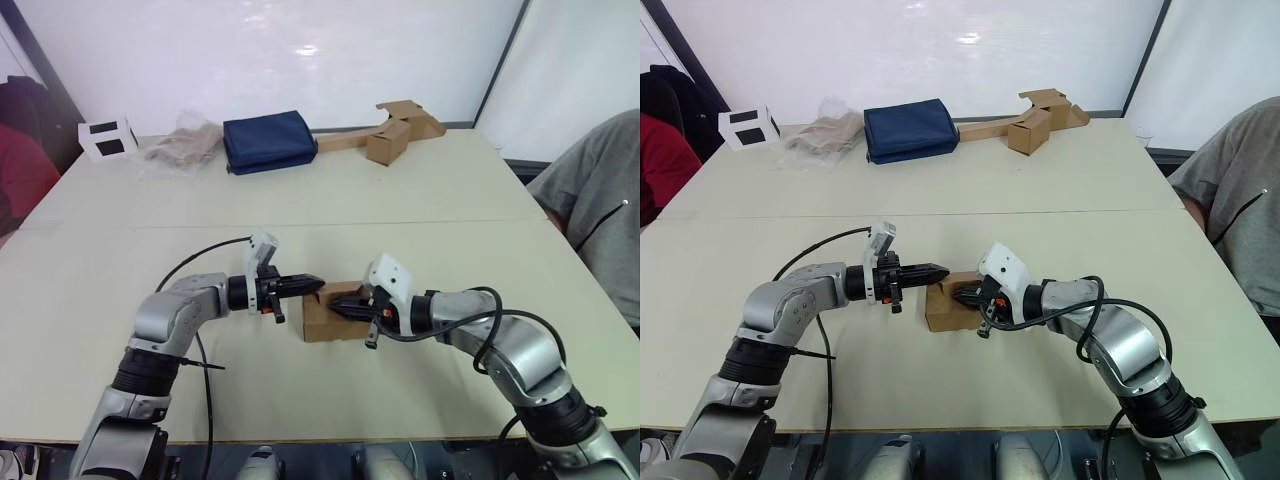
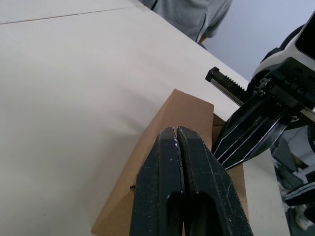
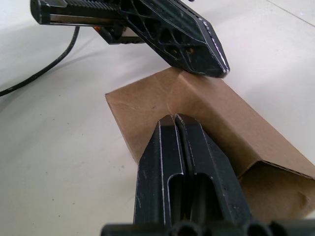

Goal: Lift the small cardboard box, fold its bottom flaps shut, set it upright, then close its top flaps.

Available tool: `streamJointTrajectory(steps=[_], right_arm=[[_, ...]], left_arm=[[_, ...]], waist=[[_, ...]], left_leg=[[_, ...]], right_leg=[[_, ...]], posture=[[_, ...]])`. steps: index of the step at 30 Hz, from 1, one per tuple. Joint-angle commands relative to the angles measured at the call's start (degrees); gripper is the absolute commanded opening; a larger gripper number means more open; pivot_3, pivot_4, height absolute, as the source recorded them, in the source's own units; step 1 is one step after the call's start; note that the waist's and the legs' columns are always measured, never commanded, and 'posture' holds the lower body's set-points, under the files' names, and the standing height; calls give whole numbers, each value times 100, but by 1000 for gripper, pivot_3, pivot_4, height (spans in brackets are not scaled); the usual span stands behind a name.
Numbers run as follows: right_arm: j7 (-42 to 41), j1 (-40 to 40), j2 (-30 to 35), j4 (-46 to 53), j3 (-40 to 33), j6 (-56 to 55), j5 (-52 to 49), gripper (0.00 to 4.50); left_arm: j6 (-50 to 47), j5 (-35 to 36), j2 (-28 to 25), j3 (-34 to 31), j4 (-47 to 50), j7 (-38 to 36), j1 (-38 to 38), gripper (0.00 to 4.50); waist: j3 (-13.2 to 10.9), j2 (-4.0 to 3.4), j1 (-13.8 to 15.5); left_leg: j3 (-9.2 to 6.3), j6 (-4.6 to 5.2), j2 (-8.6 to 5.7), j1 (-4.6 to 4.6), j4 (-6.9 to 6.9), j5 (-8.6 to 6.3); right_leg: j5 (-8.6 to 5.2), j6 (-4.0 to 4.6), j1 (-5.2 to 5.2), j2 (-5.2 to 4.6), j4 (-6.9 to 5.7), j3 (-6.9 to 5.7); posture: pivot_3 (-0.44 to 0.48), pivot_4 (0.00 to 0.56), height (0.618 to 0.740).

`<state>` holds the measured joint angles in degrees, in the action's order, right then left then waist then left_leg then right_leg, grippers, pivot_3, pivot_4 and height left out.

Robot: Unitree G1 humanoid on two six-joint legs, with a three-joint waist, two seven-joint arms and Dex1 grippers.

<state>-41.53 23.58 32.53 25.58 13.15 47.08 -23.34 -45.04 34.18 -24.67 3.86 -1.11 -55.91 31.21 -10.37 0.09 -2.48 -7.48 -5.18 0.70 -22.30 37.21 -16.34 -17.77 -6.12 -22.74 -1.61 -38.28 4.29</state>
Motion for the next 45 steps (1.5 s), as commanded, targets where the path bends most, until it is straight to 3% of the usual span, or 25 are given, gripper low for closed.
streamJointTrajectory(steps=[1, 7, 18, 23, 27, 45], right_arm=[[98, 122, -48, 3, -75, -80, 72, 0], [125, 138, -139, -88, -81, -218, 95, 0], [-240, -38, 67, 225, -508, 153, -591, 0], [-52, 47, -23, 108, -998, 169, -821, 0], [96, 147, -2, -123, -1143, 16, -683, 0], [-126, 47, 300, -228, -300, -392, 10, 0]], left_arm=[[22, 5, -23, 28, 230, 0, -4, 30], [76, -35, -33, 71, 339, 16, 58, 30], [971, -1005, -437, 905, 195, -370, -64, 30], [523, -359, -192, 291, 276, -234, 69, 30], [448, -319, -221, 112, 492, -98, 275, 30], [646, -1263, -657, 1230, 1197, -104, 125, 30]], waist=[[0, 0, 0], [0, 0, -2], [0, 0, 2], [0, 0, 1], [0, 0, -2], [0, 0, -4]], left_leg=[[0, 0, 0, 0, 0, 0], [0, 0, 0, 0, 0, 0], [0, 0, 0, 1, -1, 0], [0, 1, 0, 1, -1, 0], [0, 1, 0, 0, -1, 0], [1, 0, 0, -1, -3, 0]], right_leg=[[0, 0, 0, 0, 0, 0], [0, 0, 0, 0, 0, 0], [0, 0, 2, 0, 2, 0], [0, 0, 2, 1, 1, 0], [0, 0, 1, 1, 1, 0], [0, 0, 0, 1, 3, 1]], posture=[[0, 150, 740], [0, 150, 740], [0, 150, 740], [0, 150, 740], [0, 150, 740], [0, 150, 740]])
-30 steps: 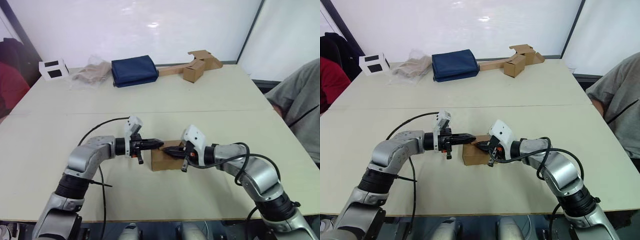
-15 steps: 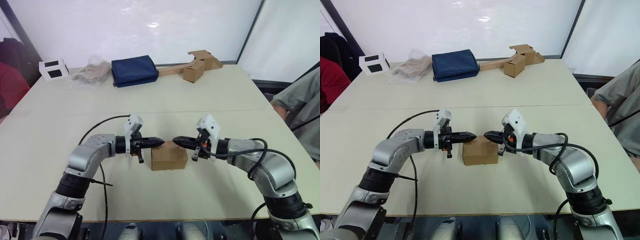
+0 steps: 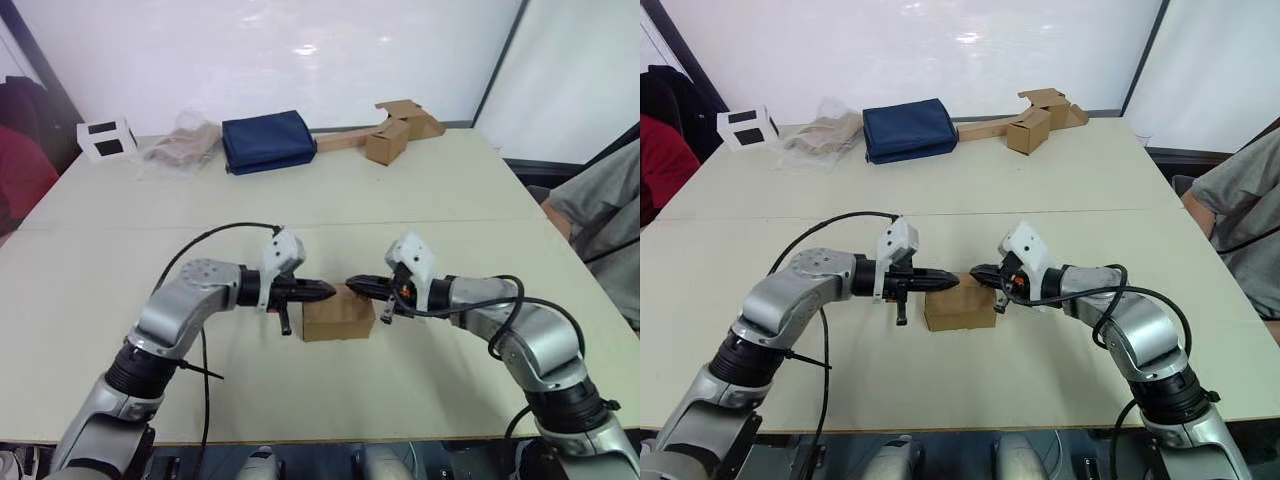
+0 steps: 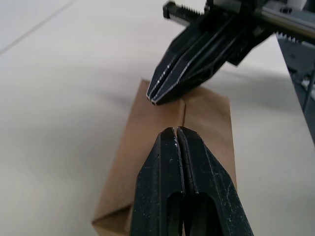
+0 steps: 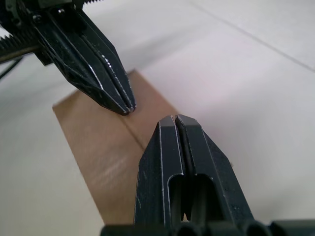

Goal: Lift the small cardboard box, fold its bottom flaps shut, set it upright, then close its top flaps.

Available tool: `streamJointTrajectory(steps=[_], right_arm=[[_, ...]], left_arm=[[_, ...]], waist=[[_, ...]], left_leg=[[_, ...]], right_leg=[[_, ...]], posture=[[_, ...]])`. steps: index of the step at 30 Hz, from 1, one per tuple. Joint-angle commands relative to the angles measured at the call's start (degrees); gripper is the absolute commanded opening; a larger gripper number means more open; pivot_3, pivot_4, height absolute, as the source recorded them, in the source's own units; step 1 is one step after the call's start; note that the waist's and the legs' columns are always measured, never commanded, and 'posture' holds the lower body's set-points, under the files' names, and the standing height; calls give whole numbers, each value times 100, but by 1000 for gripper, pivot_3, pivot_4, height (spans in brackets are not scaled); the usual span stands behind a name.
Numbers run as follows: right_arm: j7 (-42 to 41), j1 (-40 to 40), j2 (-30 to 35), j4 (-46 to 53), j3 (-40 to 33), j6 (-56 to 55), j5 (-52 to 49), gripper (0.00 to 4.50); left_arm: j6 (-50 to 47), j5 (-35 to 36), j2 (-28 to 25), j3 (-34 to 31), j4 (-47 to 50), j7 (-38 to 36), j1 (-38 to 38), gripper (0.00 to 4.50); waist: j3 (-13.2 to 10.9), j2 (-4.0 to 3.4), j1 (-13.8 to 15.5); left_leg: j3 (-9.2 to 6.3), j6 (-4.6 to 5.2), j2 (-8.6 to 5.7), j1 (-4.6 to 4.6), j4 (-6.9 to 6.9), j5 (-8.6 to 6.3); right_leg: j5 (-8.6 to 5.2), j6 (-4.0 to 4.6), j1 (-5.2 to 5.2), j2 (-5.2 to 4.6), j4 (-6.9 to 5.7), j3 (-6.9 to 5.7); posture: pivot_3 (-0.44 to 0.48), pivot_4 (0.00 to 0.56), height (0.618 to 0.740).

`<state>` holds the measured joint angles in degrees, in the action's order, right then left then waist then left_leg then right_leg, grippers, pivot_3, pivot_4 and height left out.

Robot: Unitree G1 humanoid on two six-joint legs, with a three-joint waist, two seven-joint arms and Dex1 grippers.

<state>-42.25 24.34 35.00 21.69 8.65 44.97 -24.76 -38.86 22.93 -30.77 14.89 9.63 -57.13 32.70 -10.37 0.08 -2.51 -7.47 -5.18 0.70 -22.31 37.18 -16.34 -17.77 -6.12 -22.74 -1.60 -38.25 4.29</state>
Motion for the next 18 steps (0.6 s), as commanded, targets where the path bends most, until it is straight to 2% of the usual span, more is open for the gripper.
streamJointTrajectory(steps=[1, 10, 12, 14, 18], right_arm=[[-58, -29, 70, 144, 213, -234, 234, 0], [-144, -44, 135, 48, 354, -483, 564, 0], [-107, -47, 79, 9, 285, -547, 574, 0], [14, -27, -114, -35, 8, -701, 459, 0], [364, 68, -585, -34, -858, -830, -21, 0]], left_arm=[[8, -162, -52, 152, 96, 18, -27, 30], [-6, -110, 125, -20, -12, 197, -89, 30], [-177, 160, 305, -367, -87, 378, -41, 30], [-581, 692, 621, -1098, -283, 773, 138, 30], [-677, 1135, 632, -2051, -222, 1130, 150, 30]], waist=[[0, 0, 0], [0, 0, 5], [0, 0, 6], [0, 1, 6], [-2, 4, -13]], left_leg=[[0, 0, 0, 0, 0, 0], [0, 0, 0, 1, 1, 0], [0, 0, 0, 1, 2, 0], [0, 0, 0, 1, 2, 0], [-1, 0, 1, -1, 4, 0]], right_leg=[[0, 0, 0, 0, 0, 0], [0, 0, 2, 0, 0, 0], [0, 0, 2, 0, 0, 0], [0, 0, 2, 0, -1, 0], [0, 0, -4, 1, -6, -1]], posture=[[0, 150, 740], [0, 150, 740], [0, 150, 740], [0, 150, 740], [0, 150, 740]])
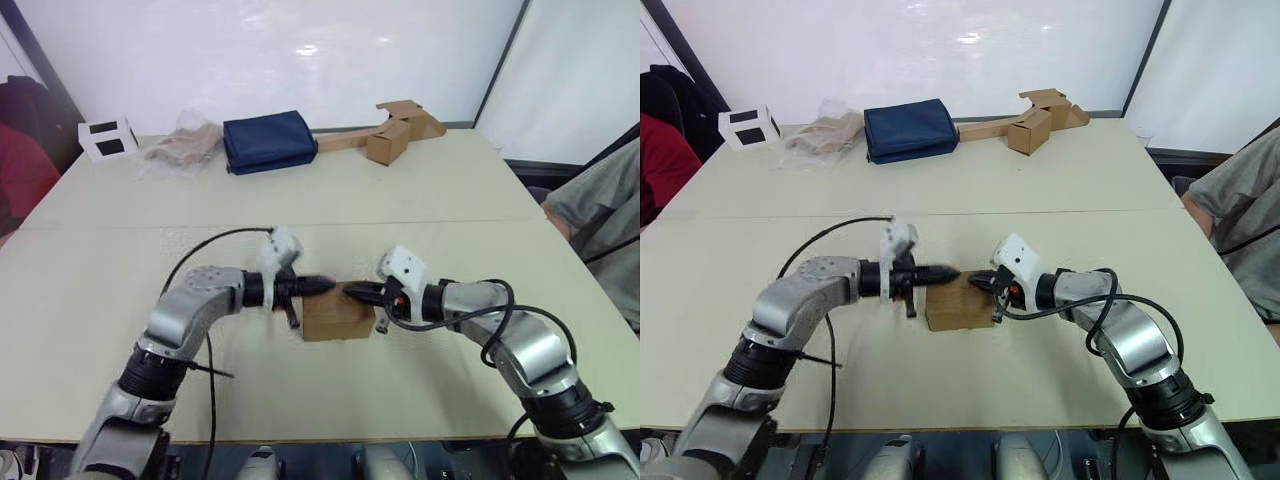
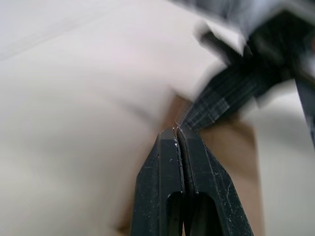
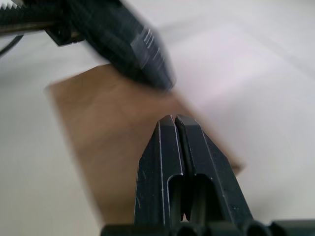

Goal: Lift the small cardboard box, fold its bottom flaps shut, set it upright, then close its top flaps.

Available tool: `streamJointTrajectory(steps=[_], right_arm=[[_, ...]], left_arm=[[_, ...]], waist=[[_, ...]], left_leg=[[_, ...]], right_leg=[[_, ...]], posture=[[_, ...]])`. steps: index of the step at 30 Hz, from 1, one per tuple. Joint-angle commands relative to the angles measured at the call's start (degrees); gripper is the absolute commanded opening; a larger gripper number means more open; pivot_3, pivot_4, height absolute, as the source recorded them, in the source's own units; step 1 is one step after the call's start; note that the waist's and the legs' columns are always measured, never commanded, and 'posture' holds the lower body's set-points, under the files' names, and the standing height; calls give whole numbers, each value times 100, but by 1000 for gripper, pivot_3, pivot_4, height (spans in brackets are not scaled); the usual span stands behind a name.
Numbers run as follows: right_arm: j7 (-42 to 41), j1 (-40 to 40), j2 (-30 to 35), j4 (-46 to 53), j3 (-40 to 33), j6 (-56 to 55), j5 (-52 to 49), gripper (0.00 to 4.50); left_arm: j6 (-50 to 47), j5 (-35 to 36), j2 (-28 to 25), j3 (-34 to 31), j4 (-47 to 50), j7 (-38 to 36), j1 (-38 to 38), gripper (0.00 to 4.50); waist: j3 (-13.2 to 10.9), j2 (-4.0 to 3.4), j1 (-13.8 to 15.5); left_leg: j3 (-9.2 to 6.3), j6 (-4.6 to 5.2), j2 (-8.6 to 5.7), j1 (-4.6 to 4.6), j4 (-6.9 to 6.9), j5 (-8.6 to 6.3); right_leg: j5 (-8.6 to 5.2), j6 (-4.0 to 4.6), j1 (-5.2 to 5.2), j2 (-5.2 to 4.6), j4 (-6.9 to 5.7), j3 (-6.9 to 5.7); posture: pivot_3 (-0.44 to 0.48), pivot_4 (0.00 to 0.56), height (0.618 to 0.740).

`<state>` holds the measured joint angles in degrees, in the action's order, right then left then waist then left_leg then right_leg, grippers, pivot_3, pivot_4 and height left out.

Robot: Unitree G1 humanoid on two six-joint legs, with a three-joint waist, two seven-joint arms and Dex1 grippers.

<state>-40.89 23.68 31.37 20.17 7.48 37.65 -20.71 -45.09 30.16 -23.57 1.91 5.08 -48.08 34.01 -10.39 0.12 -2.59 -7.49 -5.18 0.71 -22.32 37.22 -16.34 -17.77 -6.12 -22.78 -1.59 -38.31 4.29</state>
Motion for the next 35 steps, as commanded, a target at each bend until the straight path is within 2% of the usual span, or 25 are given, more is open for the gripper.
streamJointTrajectory(steps=[1, 5, 7, 11, 21, 28, 35], right_arm=[[283, 123, -300, 174, -1015, 1, -672, 0], [492, -236, -364, 378, -2051, 489, -1560, 0], [529, -464, -298, 429, -2282, 607, -1748, 0], [372, -1267, 169, 429, -2418, 603, -1520, 0], [-145, -2375, 954, 419, -2441, 566, -1540, 0], [-323, -2517, 1104, 152, -2209, 324, -1263, 0], [-323, -2433, 1067, 42, -2127, 242, -1177, 0]], left_arm=[[102, 426, -92, -990, 379, 363, -104, 30], [-69, 240, -597, -1175, 751, 564, -920, 30], [1, 218, -760, -1198, 677, 515, -1259, 30], [7, 108, -1175, -1236, 636, 431, -1951, 30], [-393, 833, -1635, -1519, 1521, -3, -3229, 30], [-75, 729, -1641, -1416, 1267, -147, -3508, 30], [-19, 767, -1610, -1387, 1206, -164, -3456, 30]], waist=[[1, -1, -10], [2, -3, 6], [2, -3, 32], [2, -3, 53], [1, -5, 7], [2, -5, 35], [2, -5, 26]], left_leg=[[0, 0, 0, 0, -2, 0], [1, -1, 1, 0, -10, 0], [1, -1, 0, 1, -10, 0], [1, -1, -1, 2, -7, 1], [8, 0, 4, 14, -17, -1], [10, 0, 3, 21, -13, -1], [10, 0, 3, 23, -14, -1]], right_leg=[[0, 0, 0, 0, 1, 0], [0, 0, 0, -5, 9, 1], [0, 0, 2, -6, 9, 1], [1, 1, 7, -6, 8, 0], [-1, 2, 11, -1, 10, 6], [-1, 2, 23, -2, 12, 4], [-1, 2, 23, -2, 13, 5]], posture=[[0, 150, 740], [0, 150, 740], [0, 150, 740], [0, 150, 740], [0, 150, 740], [0, 150, 740], [0, 150, 740]])
